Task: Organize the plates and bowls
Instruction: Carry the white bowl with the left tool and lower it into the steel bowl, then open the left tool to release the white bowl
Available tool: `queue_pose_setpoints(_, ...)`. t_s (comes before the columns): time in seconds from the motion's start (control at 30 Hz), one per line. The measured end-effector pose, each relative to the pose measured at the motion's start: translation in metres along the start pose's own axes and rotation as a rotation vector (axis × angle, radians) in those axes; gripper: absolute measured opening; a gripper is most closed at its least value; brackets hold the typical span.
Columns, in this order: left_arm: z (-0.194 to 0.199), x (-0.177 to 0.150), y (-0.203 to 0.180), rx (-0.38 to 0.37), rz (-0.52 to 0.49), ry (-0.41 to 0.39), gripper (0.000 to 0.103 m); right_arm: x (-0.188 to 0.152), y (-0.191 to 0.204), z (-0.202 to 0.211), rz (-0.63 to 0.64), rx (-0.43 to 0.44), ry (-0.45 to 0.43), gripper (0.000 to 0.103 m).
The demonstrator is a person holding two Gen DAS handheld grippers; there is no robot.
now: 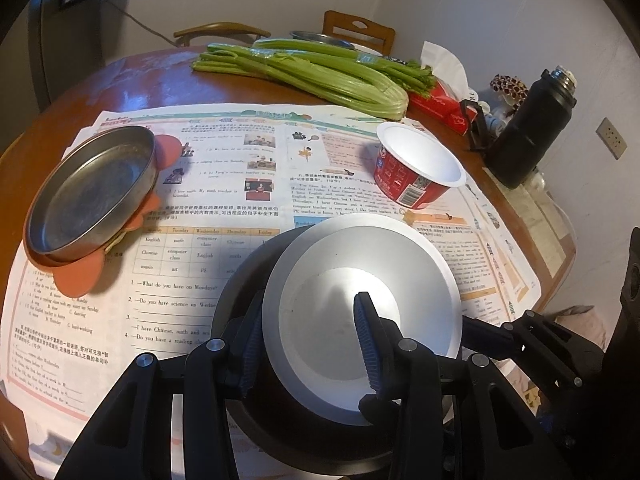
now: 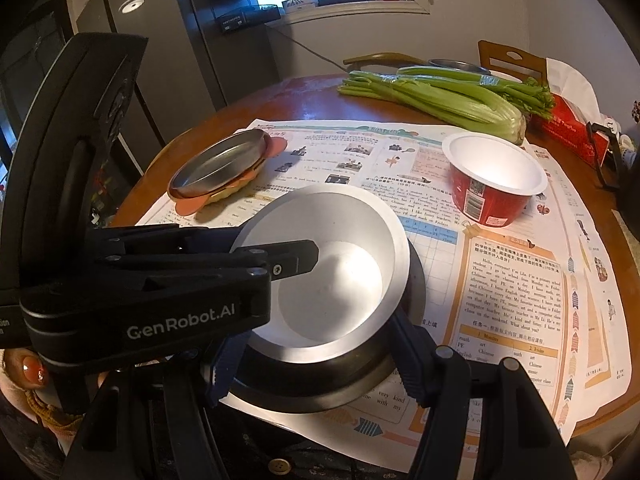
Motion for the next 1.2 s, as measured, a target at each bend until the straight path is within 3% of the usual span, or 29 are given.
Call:
queue_pose_setpoints(0.87, 0.018, 0.003, 0.014, -0.008, 0.046, -0.039, 0.045, 0.006, -0.006, 0.013, 0.007, -0.033, -0.040, 0.067)
queue_pose_setpoints(1.2, 0.032, 0.011, 0.014, -0.016, 0.045, -0.083, 0.055, 0.012, -0.017, 0.025, -0.028, -0.041, -0.084, 0.067)
Point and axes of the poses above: each gripper's, at about its wrist camera, not at the fingertips, and z roughly against the way its jaws point, y to its left, x to its top, the point moved 3 cm from there along -z, roughly the way its jaws point, and after that the axes turned 11 degrees about -y, right-handed, at the moved point
